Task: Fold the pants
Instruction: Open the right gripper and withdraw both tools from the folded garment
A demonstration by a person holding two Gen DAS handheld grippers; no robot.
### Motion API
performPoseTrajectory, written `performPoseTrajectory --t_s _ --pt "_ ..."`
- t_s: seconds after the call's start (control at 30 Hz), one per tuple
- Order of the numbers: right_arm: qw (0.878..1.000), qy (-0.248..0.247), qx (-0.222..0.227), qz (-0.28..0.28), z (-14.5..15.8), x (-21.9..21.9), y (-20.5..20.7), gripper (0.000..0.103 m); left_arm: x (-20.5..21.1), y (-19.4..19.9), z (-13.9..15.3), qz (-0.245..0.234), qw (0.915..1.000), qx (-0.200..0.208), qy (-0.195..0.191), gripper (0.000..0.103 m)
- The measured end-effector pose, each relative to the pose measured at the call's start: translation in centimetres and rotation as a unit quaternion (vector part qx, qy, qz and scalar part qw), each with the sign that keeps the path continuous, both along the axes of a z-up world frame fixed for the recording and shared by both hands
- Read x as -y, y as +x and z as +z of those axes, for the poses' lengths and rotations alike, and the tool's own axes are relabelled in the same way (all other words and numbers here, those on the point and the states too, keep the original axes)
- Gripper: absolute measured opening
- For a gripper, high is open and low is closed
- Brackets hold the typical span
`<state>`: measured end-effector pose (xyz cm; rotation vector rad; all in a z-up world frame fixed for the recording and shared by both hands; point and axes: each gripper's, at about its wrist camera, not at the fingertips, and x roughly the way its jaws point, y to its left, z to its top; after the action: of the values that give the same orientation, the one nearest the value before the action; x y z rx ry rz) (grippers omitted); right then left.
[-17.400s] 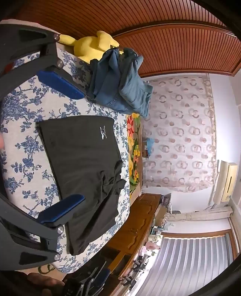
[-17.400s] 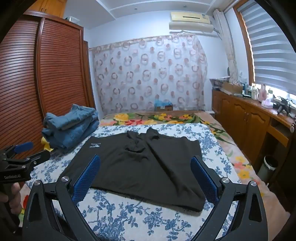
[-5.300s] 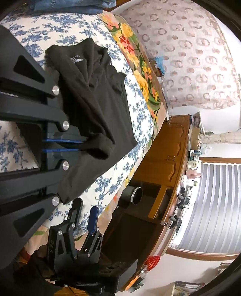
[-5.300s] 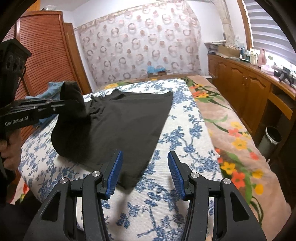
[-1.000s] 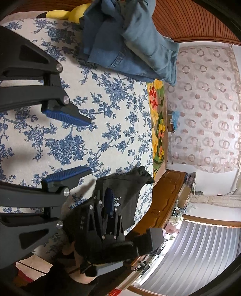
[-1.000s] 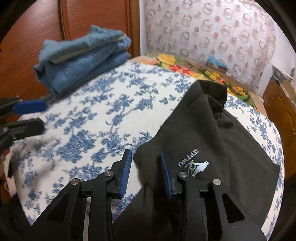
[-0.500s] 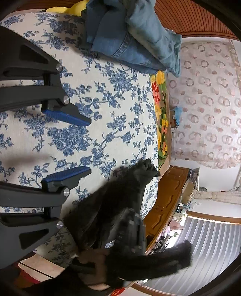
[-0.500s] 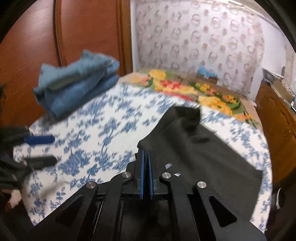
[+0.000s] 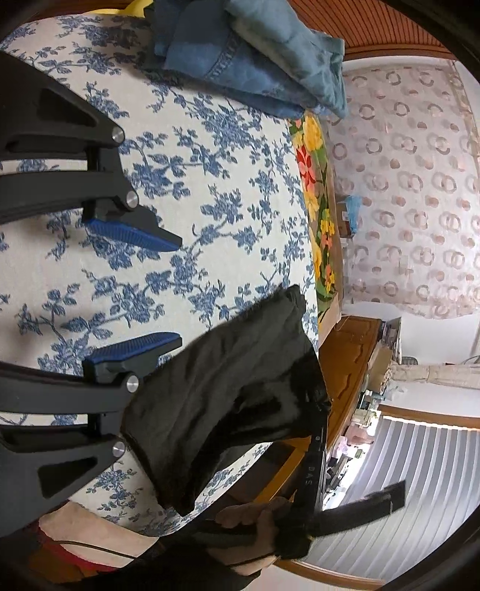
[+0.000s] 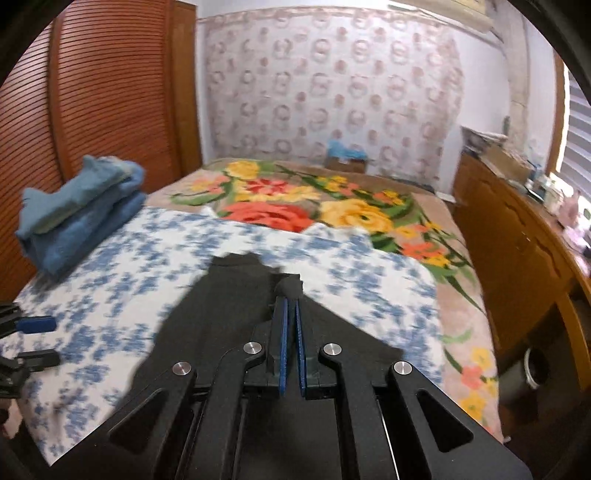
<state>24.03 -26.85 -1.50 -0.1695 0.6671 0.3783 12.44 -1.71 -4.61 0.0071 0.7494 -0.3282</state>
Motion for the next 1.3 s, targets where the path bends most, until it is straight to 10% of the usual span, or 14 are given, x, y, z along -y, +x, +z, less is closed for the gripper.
performPoseTrajectory --t_s 0.6,1.3 --pt "0.995 -0.016 -0.003 -0.101 -2.8 6.3 2.1 0.008 3.5 1.1 -0.8 -0.032 0.9994 -0.014 0.008 0.044" --pt "0.995 -0.027 -0.059 -0.075 -6.2 6.0 1.5 0.026 6.5 2.4 -3.8 -0.046 0.9971 -0.055 0.028 0.044"
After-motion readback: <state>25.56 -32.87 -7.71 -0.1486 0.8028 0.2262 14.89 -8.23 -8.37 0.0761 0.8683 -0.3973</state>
